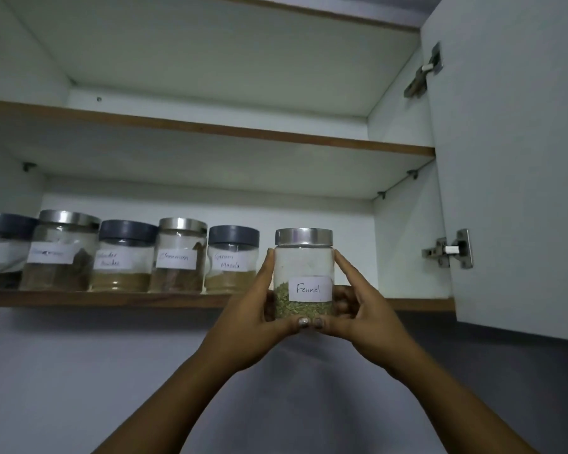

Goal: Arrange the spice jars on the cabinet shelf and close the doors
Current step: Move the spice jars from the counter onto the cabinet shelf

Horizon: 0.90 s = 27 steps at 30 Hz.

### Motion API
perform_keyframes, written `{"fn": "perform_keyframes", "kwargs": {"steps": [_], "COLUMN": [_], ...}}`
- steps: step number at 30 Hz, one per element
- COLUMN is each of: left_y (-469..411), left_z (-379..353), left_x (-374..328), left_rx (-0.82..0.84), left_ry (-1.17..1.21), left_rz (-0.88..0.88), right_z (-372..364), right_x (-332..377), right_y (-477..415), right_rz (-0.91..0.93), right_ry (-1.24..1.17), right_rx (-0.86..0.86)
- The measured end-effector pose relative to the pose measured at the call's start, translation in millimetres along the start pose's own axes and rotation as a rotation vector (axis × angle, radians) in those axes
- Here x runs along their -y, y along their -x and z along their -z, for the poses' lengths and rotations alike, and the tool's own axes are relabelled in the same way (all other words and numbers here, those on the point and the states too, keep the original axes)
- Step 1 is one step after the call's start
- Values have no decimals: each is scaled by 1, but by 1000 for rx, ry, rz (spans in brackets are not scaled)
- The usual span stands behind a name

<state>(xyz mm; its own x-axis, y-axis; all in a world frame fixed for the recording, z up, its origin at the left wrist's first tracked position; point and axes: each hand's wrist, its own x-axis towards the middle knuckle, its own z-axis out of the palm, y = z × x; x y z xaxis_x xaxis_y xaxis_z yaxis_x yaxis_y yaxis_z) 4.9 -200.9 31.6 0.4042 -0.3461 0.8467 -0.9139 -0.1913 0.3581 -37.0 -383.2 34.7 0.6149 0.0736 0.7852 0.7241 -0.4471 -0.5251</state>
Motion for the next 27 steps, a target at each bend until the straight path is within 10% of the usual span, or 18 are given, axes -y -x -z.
{"fn": "perform_keyframes", "kwargs": {"steps": [27], "left_y": [-33], "left_z": [-25], "left_x": [44], "left_rx": [-394], "left_ry": [-593], "left_rz": [-72], "right_z": [-29], "right_x": [-34], "right_y": [-73], "right_rz": [-158], "right_ry": [567], "right_rx": [-56]}}
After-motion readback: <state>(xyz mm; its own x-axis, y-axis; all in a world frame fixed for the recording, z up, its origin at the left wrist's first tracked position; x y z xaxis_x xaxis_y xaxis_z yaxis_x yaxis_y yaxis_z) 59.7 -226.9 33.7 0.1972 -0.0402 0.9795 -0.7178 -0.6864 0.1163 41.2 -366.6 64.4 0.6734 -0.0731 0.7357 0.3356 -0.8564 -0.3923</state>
